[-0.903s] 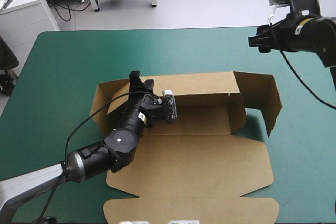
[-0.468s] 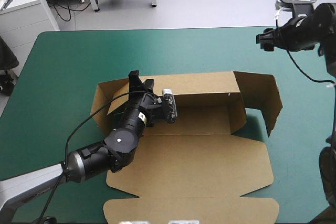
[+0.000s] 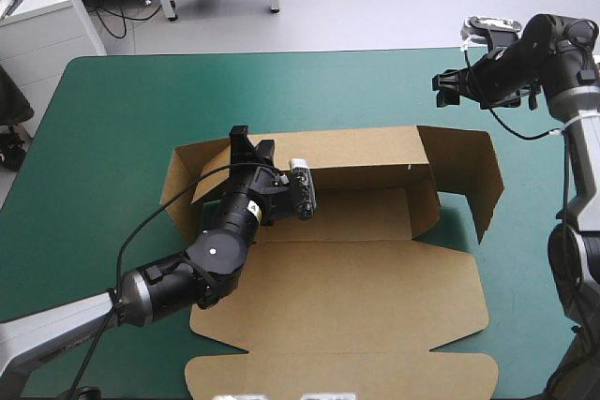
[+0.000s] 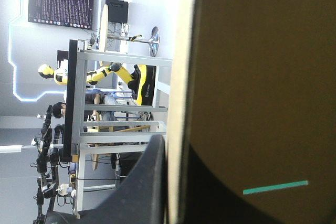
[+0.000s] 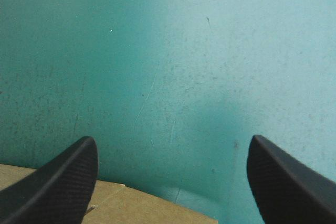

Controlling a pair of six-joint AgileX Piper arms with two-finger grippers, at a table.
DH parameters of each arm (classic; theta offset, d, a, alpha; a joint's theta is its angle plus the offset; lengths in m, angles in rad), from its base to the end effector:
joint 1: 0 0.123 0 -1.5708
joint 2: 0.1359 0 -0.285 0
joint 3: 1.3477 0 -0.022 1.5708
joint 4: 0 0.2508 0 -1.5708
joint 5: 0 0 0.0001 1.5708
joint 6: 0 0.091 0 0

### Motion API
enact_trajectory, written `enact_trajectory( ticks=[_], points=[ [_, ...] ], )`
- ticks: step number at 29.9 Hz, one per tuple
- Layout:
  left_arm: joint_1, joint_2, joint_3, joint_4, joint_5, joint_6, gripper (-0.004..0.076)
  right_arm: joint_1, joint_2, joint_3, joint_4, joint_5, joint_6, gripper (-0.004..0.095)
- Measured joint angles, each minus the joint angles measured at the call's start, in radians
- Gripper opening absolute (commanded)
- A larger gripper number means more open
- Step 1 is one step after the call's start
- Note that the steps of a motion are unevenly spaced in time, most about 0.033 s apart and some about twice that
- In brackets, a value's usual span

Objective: Fold the box

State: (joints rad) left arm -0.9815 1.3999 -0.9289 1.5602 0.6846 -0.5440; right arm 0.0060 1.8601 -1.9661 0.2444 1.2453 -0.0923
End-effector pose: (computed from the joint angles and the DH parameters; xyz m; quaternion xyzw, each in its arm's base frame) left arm 0.2124 -0.2140 0.3074 0.5567 0.5816 0.2873 0.5190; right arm 0.4039 0.0233 0.3758 -0.0391 0.9586 0.1105 0.2595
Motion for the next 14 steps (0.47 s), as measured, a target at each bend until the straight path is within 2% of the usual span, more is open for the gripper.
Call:
enact_trajectory(
  ticks=[14],
  points=[
    [0.000,0.000,0.000,0.006,0.002,-0.003,-0.0010,0.000,-0.135,0.206,0.036,-0.002,-0.047,0.0723]
  ],
)
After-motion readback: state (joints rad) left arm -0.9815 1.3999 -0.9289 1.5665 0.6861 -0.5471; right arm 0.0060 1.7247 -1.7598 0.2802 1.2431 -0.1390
